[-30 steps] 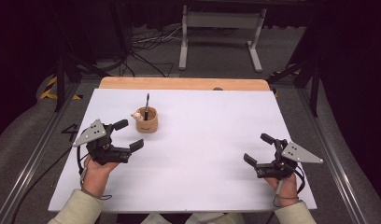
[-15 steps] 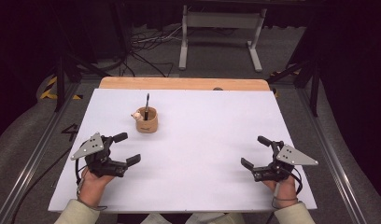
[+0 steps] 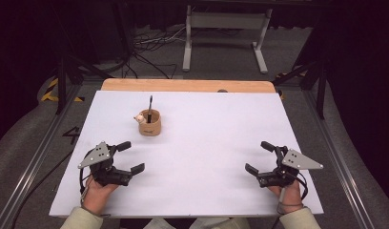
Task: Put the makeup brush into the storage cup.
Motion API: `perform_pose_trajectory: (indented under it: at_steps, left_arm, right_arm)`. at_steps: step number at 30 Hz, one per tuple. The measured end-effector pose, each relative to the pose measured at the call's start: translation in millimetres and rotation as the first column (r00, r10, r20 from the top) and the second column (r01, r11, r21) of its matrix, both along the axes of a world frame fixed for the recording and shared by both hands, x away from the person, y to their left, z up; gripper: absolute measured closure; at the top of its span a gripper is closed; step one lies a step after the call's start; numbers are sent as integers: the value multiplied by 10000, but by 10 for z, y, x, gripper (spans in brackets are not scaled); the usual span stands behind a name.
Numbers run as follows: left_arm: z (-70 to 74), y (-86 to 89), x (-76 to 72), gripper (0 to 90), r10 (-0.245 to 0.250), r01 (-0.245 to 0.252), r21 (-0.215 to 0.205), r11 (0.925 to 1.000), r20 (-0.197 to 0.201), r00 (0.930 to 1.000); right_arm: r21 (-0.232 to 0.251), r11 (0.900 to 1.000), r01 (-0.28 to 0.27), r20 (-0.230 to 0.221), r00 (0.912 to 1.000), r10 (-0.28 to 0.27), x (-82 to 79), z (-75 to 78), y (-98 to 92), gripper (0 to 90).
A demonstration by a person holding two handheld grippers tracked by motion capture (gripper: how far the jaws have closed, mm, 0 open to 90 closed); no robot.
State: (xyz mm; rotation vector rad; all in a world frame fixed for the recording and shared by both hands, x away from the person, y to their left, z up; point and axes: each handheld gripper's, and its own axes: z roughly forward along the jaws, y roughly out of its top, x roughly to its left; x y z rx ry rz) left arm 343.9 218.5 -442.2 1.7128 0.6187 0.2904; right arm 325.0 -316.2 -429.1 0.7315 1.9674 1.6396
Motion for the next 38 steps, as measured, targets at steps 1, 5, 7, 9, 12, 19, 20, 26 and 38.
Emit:
perform_pose_trajectory:
  at_steps: [1,5,7,9,12,19,20,26,38]
  left_arm:
    - [-13,-2,2,16,28,-28,2,10000,-30,10000]
    - [-71,-4,-3,11,132,-133,-65,9999,-78,9999]
    - [-109,13,-11,8,345,-351,-247,9991,-247,9991]
    - [-125,33,-10,3,534,-547,-305,9980,-417,9977]
    - [-125,37,-29,1,565,-572,-295,9979,-267,9980]
    - [-193,-6,-76,1,495,-493,51,9988,-483,9976]
    - [-199,-6,-85,1,515,-517,-10,9987,-513,9974]
    - [-227,-51,-93,1,451,-435,362,9984,-431,9981]
    - [-223,-69,-97,0,174,-166,235,9996,-336,9993]
  right_arm:
    - [0,10000,0,0,10000,0,0,0,0,0]
    - [-9,10000,-15,-79,10000,15,7,-39,-5,0]
    - [26,10000,-29,-58,10000,30,8,-54,-2,0]
    - [-22,10000,-41,-79,10000,40,3,-64,8,0]
    - [-79,9999,-67,-95,9999,66,3,-91,24,0]
    - [-194,9997,-129,-306,9995,123,15,-144,50,0]
    - [-194,9997,-129,-306,9995,123,15,-144,50,0]
    - [-369,9991,-206,-462,9988,188,34,-173,76,0]
    - [-320,9994,-157,-490,9987,141,32,-170,76,0]
